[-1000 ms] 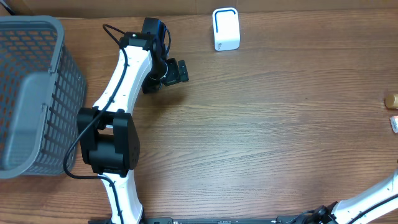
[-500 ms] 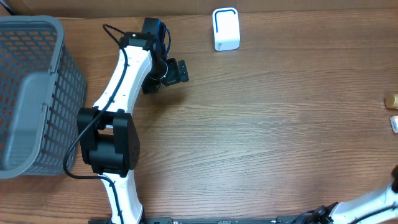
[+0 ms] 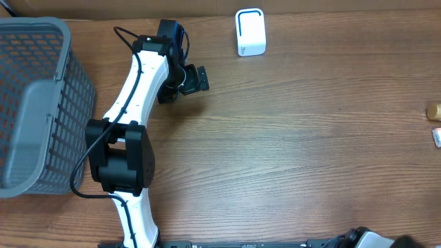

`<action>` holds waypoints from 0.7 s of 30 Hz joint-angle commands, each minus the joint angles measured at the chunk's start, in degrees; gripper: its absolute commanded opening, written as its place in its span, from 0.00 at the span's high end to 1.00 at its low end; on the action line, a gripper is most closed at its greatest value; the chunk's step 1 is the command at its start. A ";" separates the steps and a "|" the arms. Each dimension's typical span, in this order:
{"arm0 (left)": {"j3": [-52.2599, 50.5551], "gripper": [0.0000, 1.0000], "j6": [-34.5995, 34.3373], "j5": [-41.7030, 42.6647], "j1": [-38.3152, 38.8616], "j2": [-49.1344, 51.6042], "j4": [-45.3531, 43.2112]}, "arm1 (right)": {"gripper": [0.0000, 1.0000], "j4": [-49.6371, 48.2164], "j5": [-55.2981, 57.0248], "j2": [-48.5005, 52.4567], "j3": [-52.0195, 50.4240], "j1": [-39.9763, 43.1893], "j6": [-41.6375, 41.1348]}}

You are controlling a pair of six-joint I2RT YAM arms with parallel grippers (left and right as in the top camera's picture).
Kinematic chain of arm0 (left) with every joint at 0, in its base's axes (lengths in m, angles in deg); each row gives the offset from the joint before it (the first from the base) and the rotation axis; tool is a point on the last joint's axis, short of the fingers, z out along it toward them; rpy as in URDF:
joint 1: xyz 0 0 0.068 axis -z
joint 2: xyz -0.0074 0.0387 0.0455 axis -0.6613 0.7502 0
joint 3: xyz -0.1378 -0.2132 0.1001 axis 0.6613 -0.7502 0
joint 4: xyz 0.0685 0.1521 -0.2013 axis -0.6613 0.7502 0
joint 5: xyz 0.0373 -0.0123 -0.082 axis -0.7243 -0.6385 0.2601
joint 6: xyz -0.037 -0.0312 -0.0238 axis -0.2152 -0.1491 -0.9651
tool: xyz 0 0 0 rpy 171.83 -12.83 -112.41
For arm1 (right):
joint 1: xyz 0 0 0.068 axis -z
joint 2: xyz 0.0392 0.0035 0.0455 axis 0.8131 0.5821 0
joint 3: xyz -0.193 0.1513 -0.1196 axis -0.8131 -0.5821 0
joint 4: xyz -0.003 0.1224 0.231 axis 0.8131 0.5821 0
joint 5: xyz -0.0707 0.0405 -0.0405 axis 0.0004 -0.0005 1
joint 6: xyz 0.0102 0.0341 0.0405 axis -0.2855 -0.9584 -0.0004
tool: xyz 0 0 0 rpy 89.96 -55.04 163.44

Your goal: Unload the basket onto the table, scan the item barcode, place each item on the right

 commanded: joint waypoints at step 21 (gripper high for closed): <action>0.44 0.00 -0.57 -0.37 -0.22 0.35 0.02 | 0.00 1.66 -1.86 -34.91 -27.87 -11.39 2.12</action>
